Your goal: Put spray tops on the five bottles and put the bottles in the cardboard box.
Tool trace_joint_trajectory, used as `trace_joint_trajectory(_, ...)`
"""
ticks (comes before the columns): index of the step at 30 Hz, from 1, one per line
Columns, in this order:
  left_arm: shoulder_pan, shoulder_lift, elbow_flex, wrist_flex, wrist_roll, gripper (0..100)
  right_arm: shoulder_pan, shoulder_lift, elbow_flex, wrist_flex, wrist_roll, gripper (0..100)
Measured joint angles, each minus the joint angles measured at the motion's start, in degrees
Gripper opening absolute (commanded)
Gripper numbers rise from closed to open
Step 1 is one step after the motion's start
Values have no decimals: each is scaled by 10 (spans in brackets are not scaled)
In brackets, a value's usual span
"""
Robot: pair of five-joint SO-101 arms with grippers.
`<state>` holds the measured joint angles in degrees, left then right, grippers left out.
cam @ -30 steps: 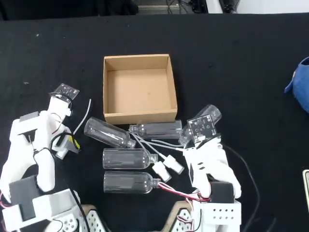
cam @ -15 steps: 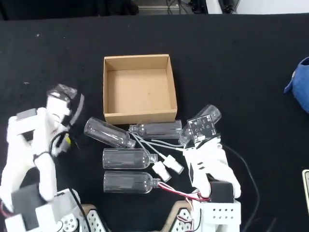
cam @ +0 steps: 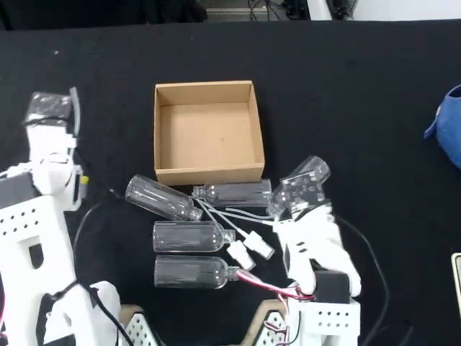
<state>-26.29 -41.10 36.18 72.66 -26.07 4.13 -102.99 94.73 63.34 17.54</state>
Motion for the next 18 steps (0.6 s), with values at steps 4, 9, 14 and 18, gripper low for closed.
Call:
trace_joint_trajectory(4, 89, 2, -100, 98, 4, 29, 84, 0, 0, -25, -62, 149)
trace_joint_trajectory(9, 230, 62, -219, 186, 4, 29, 193, 0, 0, -68, -123, 149)
trace_joint_trajectory(14, 375, 134, -281, 212, 4, 29, 273, 0, 0, -94, -153, 149)
trace_joint_trajectory(18, 493, 190, -303, 212, 5, 29, 294, 0, -1, -98, -166, 149)
